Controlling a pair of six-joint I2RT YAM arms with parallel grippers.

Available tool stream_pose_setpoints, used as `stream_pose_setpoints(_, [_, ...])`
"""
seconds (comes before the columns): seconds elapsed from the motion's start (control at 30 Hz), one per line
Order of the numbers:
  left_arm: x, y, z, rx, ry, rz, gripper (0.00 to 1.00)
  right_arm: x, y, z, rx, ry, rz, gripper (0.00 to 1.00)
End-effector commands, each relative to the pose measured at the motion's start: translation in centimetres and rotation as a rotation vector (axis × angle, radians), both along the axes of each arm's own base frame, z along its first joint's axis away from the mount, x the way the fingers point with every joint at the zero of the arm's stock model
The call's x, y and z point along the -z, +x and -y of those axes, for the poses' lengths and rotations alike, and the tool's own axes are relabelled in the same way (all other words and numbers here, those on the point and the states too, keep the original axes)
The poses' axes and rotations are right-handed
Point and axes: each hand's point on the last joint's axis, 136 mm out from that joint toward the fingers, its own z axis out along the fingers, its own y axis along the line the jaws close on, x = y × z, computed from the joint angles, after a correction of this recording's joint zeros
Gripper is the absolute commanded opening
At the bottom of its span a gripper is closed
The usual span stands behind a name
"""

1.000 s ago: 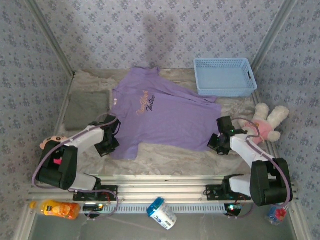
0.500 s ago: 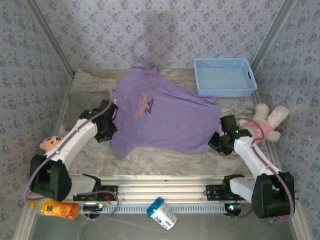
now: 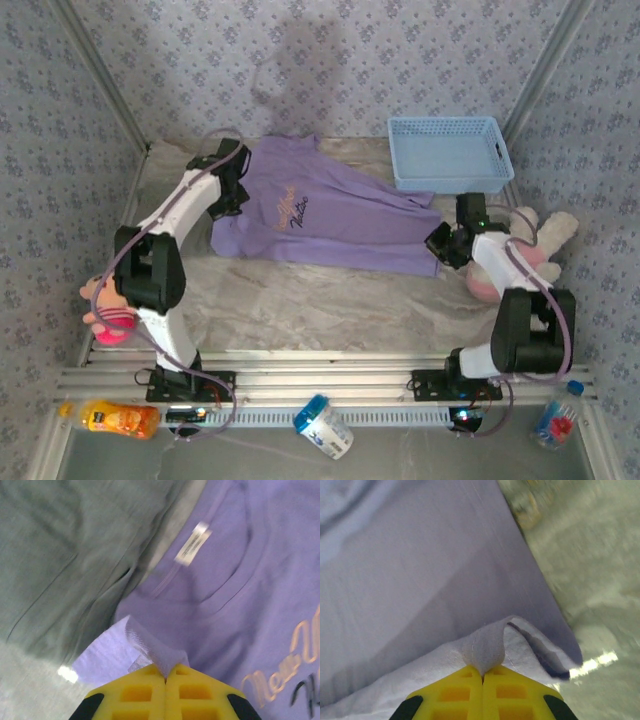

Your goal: Fold and stack the mixed laundry pile

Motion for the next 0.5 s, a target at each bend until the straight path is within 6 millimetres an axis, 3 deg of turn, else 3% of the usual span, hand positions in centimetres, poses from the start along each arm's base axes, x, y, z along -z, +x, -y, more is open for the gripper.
stream_pose_setpoints(0.0, [-0.5,3.0,0.1,0.031,0.039,0.001,0.01,-0.4,3.0,1.1,0.017,-0.037,0.027,0.00])
stream_pose_setpoints(0.07, [0.3,4.5,0.3,0.043,0.041,-0.022,0.04,0.4,3.9,1.5,0.033,-0.045,0.015,0.02])
stream_pose_setpoints(0.1, [0.6,5.3,0.4,0.042,0.031,-0.031,0.16,0.8,4.6,1.6,0.037,-0.036,0.013,0.09])
stream_pose_setpoints(0.13, [0.9,5.8,0.4,0.041,0.026,-0.052,0.55,1.1,5.3,1.8,0.040,-0.028,0.015,0.20])
stream_pose_setpoints(0.17, [1.2,6.1,0.3,0.035,0.028,-0.068,0.77,1.2,5.8,2.0,0.043,-0.023,0.014,0.30])
stream_pose_setpoints(0.23, [1.1,6.7,0.5,0.054,0.027,-0.078,0.99,0.9,7.2,2.5,0.035,-0.036,0.040,0.43])
stream_pose_setpoints(0.3, [0.7,7.1,1.2,0.086,0.004,-0.066,1.00,0.2,7.8,2.8,0.027,-0.064,0.061,0.49])
stream_pose_setpoints(0.47, [-0.3,5.8,3.0,0.176,-0.045,-0.055,0.98,-0.6,6.3,1.8,-0.024,-0.104,0.071,0.48])
